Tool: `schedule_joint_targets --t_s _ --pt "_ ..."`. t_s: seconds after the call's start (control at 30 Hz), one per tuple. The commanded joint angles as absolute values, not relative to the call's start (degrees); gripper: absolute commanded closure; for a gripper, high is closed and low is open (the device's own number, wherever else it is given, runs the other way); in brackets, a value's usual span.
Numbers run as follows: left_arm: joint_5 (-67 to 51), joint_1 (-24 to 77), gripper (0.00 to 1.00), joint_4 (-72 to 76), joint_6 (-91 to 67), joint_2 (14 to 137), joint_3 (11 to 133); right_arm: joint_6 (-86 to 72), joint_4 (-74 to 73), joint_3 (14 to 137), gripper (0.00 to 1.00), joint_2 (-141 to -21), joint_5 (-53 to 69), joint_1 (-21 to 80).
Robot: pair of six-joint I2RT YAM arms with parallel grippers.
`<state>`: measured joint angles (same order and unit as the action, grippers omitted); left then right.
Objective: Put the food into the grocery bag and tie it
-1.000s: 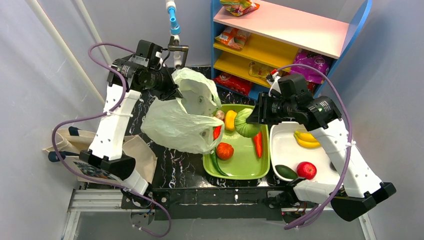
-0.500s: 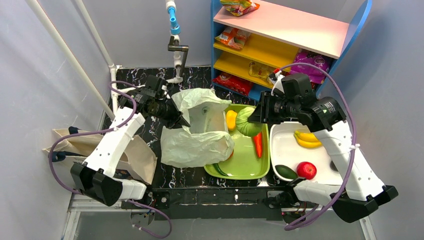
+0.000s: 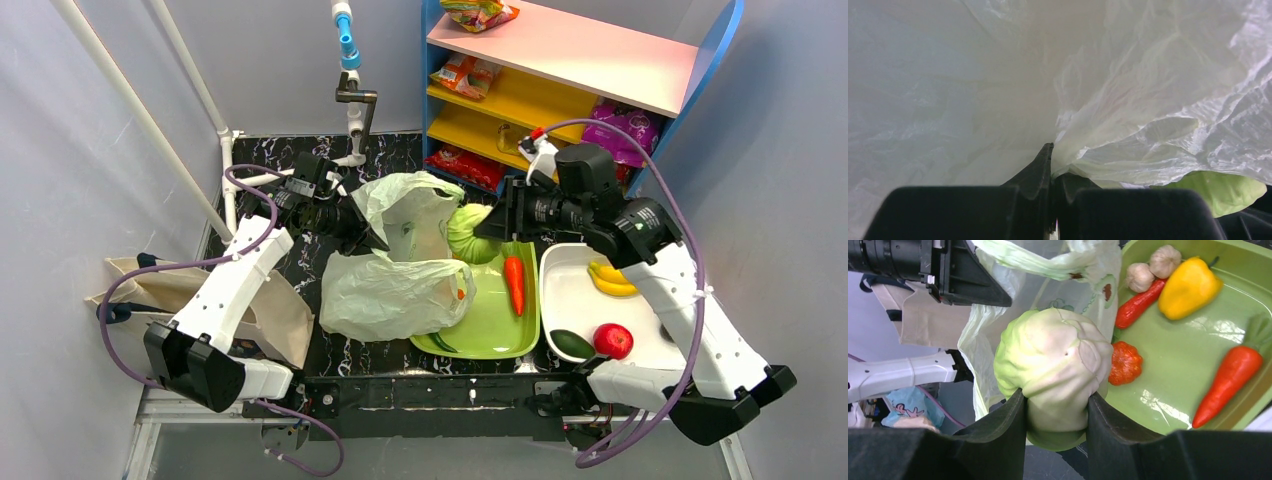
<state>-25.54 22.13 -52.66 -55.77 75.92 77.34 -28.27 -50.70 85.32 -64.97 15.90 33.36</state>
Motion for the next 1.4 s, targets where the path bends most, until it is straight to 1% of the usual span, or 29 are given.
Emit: schedule_joint_targets --t_s 0.0,0.33,0.5,0.67,0.9,1.13,1.2,1.23,1.3,1.37 --pt "-27.67 21.97 1.0 -52.92 -56.49 74.97 78.66 -27.19 -43.58 84.14 0.73 -66.01 16.61 36.47" --pt "-28.5 21.97 1.0 -53.81 -56.03 75.31 79.16 -28.35 -34.72 78.47 0.73 -69.69 14.86 40.17" --pt "-28.46 21.97 1.0 -54.39 -54.77 75.42 79.3 -26.72 -34.17 80.09 0.73 -73.74 14.71 41.89" --pt "-28.85 21.98 1.0 -54.38 -53.76 75.76 79.98 -26.68 -32.43 79.91 0.72 -75.06 13.14 42.43" --pt "-28.21 21.71 1.0 -57.53 -49.57 78.69 85.5 -27.27 -26.53 77.48 0.72 -76.04 13.4 42.88" --pt "-28.36 21.62 1.0 -56.89 -49.57 79.28 85.66 -28.15 -24.32 79.16 0.69 -79.66 14.1 43.07" --pt "-28.21 21.59 1.0 -56.45 -50.1 78.88 85.3 -28.78 -23.2 79.8 0.65 -81.31 14.95 43.23" --pt "-28.3 21.58 1.0 -56.35 -50.16 78.97 85.32 -28.89 -23.04 80.39 0.6 -82.22 15.47 43.24" --pt "-28.36 21.54 1.0 -56.23 -50.49 78.92 85.16 -28.37 -25.67 83.64 0.31 -84.44 17.44 43.41" --pt "-28.54 21.62 1.0 -55.68 -50.84 78.69 84.45 -27.9 -26.49 84.52 0.24 -84.65 18.61 43.76"
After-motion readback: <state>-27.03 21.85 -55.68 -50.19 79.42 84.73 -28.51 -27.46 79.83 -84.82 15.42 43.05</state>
